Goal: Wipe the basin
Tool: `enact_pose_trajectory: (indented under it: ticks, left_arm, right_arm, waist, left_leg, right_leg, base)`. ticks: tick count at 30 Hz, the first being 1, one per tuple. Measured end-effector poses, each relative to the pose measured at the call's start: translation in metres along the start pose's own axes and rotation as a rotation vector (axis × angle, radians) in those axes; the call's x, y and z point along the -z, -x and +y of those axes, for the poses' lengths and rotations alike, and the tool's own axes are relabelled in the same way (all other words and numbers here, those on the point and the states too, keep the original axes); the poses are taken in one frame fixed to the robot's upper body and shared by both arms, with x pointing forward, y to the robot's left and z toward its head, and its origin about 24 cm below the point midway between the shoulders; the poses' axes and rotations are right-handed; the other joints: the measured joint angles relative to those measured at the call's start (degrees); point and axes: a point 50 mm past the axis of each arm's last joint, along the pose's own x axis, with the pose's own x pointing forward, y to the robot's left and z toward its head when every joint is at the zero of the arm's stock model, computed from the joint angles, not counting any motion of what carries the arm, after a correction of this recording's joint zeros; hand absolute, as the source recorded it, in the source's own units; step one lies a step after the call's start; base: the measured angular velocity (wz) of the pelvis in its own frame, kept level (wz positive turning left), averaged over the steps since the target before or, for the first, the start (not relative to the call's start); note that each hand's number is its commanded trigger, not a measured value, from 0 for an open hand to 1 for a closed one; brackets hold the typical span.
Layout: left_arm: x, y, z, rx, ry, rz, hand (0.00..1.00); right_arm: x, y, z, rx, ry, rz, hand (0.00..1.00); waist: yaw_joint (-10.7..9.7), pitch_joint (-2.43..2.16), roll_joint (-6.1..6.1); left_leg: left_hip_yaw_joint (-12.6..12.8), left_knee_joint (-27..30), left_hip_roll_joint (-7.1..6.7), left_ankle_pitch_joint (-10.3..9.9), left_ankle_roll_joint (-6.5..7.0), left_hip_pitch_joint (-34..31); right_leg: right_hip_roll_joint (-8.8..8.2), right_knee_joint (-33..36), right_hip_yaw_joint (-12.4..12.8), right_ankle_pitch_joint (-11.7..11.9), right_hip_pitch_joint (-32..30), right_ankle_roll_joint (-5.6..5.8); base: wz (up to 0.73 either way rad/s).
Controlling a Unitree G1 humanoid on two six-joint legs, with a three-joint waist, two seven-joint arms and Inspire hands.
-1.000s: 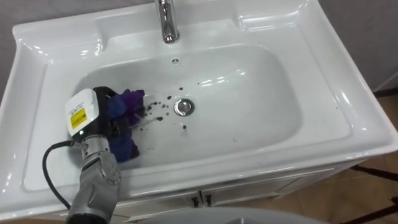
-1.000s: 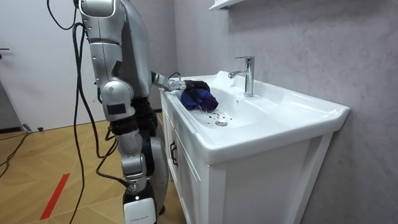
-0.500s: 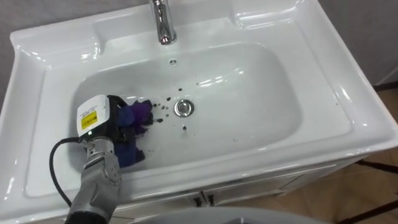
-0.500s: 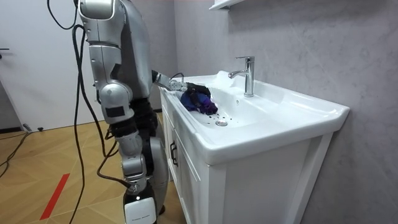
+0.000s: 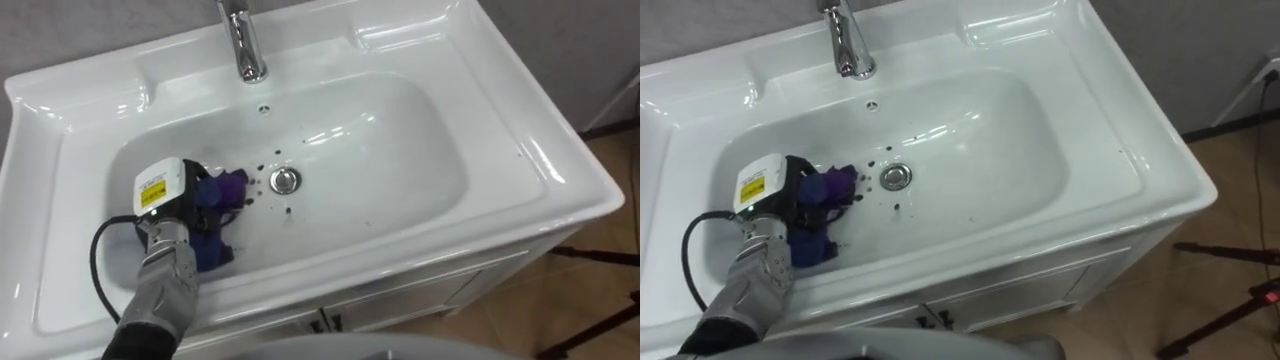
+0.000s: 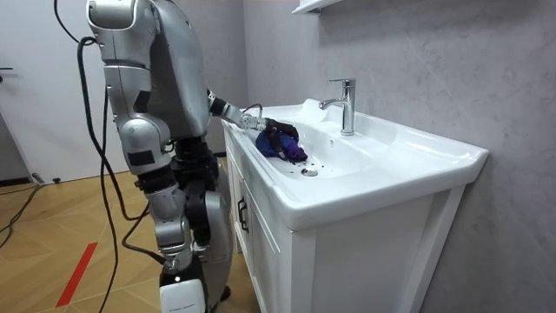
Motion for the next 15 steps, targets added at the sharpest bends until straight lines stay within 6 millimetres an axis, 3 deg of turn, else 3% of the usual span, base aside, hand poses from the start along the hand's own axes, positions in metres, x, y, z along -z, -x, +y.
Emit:
enact_pose_trajectory:
  ticks: [10, 15]
  left_arm:
    - [-0.010, -0.006, 0.002, 0.042, 0.093, -0.003, 1.00]
    - [-0.011, -0.007, 0.003, 0.041, 0.090, -0.012, 1.00]
  right_arm:
    - [-0.003, 0.000, 0.007, -0.008, -0.009, -0.019, 0.00]
    - [-0.007, 0.001, 0.008, 0.004, -0.011, -0.027, 0.00]
  waist:
    - [-0.4, -0.08, -0.72]
    - [-1.8, -0.16, -1.12]
  left_leg:
    - [0.2, 0.0, 0.00, 0.0, 0.00, 0.3]
    - [0.2, 0.1, 0.00, 0.0, 0.00, -0.8]
  right_leg:
    - [0.00, 0.0, 0.1, 0.0, 0.0, -0.01]
    - [-0.01, 0.1, 0.1, 0.0, -0.9, -0.01]
  base:
    - [0.00]
    - [0.00]
